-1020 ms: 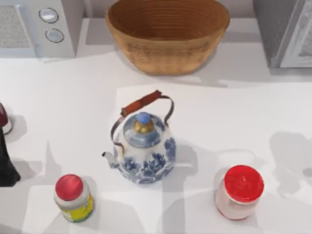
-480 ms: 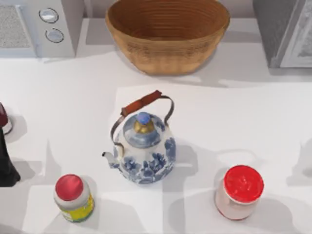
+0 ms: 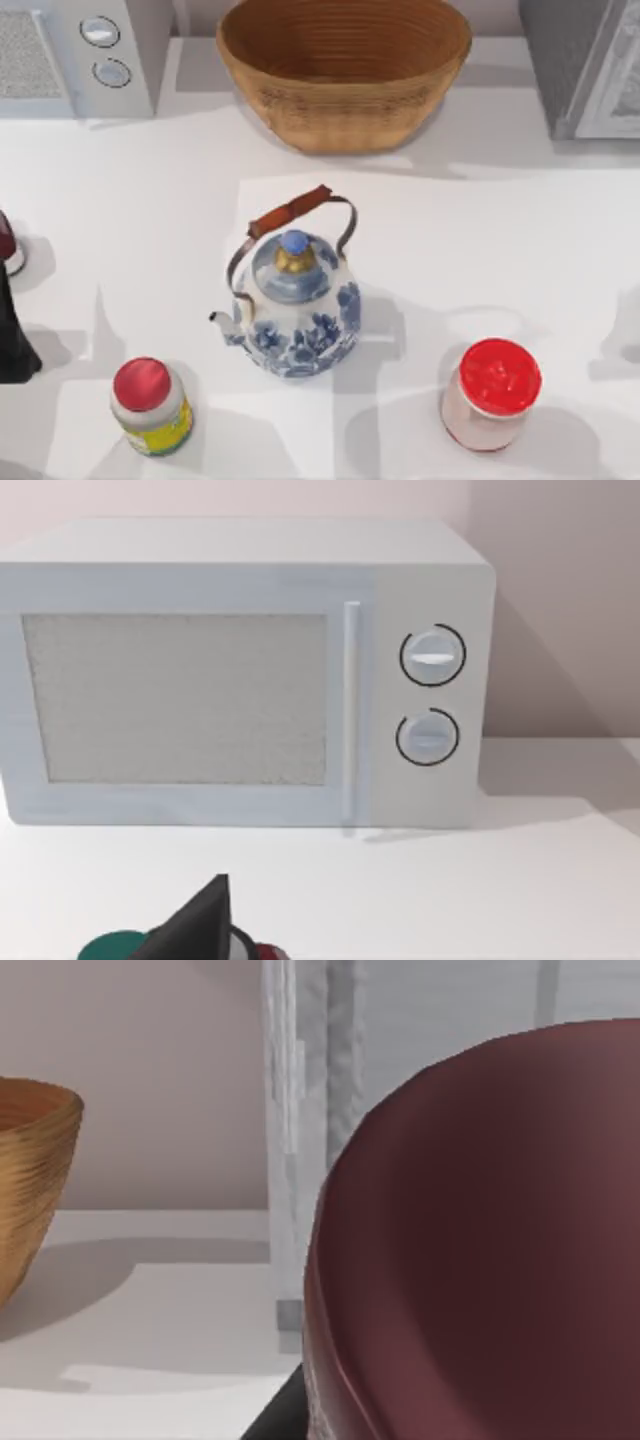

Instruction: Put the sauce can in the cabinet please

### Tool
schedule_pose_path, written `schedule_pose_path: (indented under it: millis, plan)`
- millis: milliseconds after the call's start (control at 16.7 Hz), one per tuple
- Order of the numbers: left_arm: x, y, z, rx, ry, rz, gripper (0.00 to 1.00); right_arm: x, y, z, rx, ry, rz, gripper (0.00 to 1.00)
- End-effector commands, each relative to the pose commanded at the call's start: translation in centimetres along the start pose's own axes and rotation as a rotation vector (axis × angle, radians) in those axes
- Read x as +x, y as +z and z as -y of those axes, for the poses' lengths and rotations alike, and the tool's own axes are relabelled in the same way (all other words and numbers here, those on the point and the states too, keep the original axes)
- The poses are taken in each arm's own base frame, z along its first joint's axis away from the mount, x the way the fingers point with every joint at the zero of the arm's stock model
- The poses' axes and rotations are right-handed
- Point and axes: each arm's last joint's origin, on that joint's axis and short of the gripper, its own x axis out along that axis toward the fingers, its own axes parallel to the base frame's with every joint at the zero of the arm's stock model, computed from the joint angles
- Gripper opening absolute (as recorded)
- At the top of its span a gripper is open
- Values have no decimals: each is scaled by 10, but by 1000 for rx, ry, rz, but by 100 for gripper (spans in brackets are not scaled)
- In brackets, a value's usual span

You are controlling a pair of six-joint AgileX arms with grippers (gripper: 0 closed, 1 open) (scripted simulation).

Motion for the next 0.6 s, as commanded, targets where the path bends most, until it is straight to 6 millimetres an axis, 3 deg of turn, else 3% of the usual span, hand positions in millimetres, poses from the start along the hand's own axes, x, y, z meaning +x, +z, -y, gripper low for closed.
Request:
schedule_pose_path:
  millis: [120,300,600]
  plan:
    - [0,0,0,0,0,0,100,0,13,-1,1,0,-11,0]
    - [0,0,0,0,0,0,100,3,52,-3,4,7,-35,0]
    - [0,0,0,0,0,0,100,25,161,-12,10,28,-61,0]
